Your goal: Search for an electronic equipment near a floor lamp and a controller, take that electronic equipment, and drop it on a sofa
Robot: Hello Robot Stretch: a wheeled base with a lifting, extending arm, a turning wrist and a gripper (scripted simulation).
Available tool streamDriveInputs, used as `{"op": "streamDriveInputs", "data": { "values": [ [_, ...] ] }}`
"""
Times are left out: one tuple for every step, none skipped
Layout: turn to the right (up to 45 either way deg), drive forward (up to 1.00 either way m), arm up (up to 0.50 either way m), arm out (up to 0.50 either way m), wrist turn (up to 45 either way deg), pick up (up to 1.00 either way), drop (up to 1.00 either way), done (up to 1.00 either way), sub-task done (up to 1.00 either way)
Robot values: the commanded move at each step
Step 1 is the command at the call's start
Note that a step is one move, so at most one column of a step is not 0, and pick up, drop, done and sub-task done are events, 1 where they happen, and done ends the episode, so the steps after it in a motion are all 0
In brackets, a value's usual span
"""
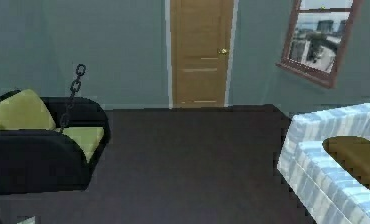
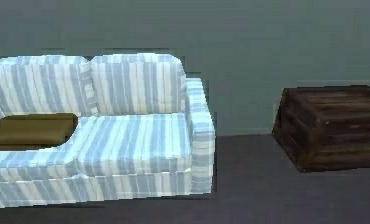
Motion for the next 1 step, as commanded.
{"op": "streamDriveInputs", "data": {
  "values": [
    [0.0,0.35,0.00,0.00,0.0,0.00,0.00,0.00,0.00]
  ]
}}
